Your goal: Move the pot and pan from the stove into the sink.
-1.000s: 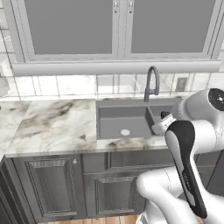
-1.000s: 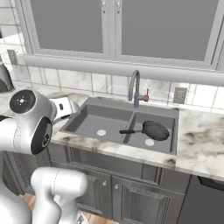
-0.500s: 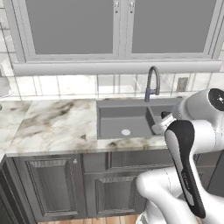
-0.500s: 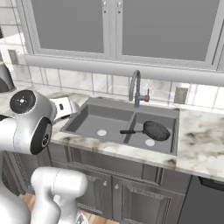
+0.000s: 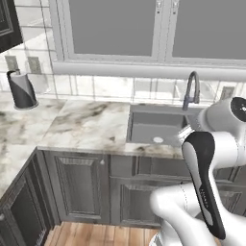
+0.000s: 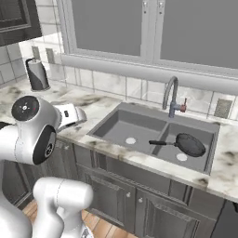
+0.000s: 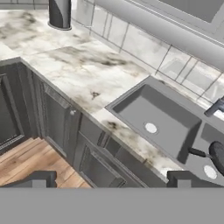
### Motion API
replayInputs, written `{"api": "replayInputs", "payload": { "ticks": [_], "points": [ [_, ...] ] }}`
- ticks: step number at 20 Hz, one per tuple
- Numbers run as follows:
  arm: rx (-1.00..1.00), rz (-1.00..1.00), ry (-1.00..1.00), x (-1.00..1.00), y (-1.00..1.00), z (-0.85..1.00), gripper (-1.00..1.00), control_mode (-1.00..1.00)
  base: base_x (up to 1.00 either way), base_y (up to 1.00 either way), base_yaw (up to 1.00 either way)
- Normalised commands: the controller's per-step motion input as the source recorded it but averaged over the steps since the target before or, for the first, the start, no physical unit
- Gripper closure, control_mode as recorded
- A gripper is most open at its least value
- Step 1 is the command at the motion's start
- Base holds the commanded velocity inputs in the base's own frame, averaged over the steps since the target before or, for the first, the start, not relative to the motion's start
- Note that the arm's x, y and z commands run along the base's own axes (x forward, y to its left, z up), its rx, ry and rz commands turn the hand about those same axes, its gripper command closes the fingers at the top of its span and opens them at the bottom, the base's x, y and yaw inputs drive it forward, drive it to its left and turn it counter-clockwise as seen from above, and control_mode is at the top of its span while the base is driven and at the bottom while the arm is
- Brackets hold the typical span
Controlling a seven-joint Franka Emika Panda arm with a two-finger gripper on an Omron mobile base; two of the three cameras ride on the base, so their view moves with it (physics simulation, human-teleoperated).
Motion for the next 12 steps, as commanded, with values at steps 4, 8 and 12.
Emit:
{"api": "replayInputs", "payload": {
  "ticks": [4,8,12],
  "points": [
    [0.0,0.0,0.0,0.0,0.0,0.0,-1.0,1.0,-0.22,0.17,0.4],
    [0.0,0.0,0.0,0.0,0.0,0.0,-1.0,1.0,-0.19,0.14,0.41],
    [0.0,0.0,0.0,0.0,0.0,0.0,-1.0,1.0,-0.18,0.07,0.42]
  ]
}}
